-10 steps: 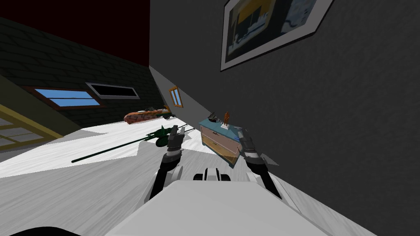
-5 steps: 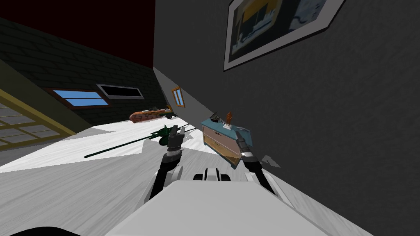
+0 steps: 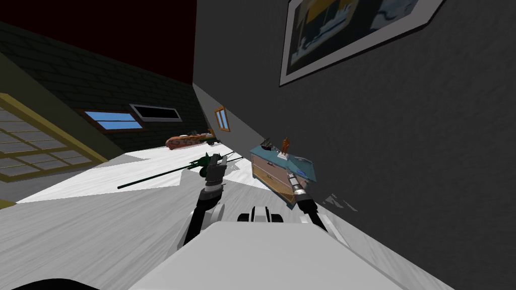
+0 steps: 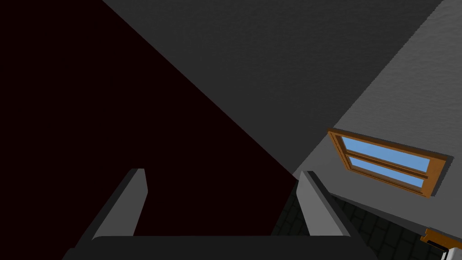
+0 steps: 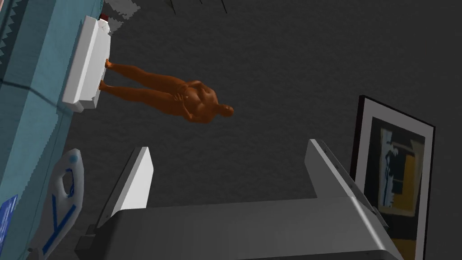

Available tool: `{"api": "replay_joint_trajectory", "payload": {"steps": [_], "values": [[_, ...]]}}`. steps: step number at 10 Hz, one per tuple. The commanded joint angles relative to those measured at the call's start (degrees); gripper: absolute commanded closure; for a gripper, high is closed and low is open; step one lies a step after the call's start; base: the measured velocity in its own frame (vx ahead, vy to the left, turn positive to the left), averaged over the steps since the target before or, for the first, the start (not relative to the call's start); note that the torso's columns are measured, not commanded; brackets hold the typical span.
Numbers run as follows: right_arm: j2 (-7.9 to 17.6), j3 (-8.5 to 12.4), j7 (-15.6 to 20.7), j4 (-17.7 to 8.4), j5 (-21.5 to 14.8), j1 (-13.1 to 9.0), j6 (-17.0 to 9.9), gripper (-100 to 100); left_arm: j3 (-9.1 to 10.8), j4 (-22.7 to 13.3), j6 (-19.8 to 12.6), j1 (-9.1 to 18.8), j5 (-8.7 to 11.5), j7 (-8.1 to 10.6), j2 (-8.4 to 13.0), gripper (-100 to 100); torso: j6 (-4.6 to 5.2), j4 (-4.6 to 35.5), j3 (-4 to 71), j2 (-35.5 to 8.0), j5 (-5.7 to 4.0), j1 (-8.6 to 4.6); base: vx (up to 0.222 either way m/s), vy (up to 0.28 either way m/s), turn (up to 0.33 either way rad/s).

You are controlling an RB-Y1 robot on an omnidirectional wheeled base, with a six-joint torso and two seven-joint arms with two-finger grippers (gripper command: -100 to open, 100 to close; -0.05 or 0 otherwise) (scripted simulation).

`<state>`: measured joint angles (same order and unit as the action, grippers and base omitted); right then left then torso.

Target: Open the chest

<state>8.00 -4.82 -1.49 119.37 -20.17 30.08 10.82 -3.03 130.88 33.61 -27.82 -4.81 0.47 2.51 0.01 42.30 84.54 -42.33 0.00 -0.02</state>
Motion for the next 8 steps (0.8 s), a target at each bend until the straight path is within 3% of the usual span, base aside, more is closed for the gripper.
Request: {"api": "replay_joint_trajectory", "payload": {"steps": [1, 4, 6, 7, 8], "values": [[0.3, -0.7, -0.4, -3.3, -3.0, -1.0, -4.5, -100, 0.0, 0.0, 0.0, 0.0, 0.0, 0.0, 0.0, 0, -0.02, 0.0, 0.0, 0.0, 0.01, 0.07, 0.004, 0.074, 0.052], [0.7, -2.2, -1.1, -7.4, -8.3, -1.7, -10.6, -100, 0.0, 0.0, 0.0, 0.0, 0.0, 0.0, 0.0, 0, 0.01, 0.0, 0.0, 0.1, 0.0, 0.0, 0.005, 0.079, 0.088], [0.7, -2.2, -1.1, -8.8, -8.6, -1.7, -12.4, -100, 0.0, 0.0, 0.0, 0.0, 0.0, 0.0, 0.0, 0, 0.0, 0.0, 0.0, 0.1, 0.0, -0.02, 0.018, 0.053, 0.018], [0.8, -3.0, -1.5, -11.5, -11.3, -2.1, -14.6, -100, 0.0, 0.0, 0.0, 0.0, 0.0, 0.0, 0.0, 0, 0.01, 0.0, 0.0, 0.1, -0.03, -0.12, 0.016, 0.058, 0.105], [0.8, -3.0, -1.5, -11.7, -11.5, -2.1, -15.5, -100, 0.0, 0.0, 0.0, 0.0, 0.0, 0.0, 0.0, 0, -0.03, 0.0, 0.0, 0.1, -0.02, 0.02, 0.012, 0.063, 0.072]]}}
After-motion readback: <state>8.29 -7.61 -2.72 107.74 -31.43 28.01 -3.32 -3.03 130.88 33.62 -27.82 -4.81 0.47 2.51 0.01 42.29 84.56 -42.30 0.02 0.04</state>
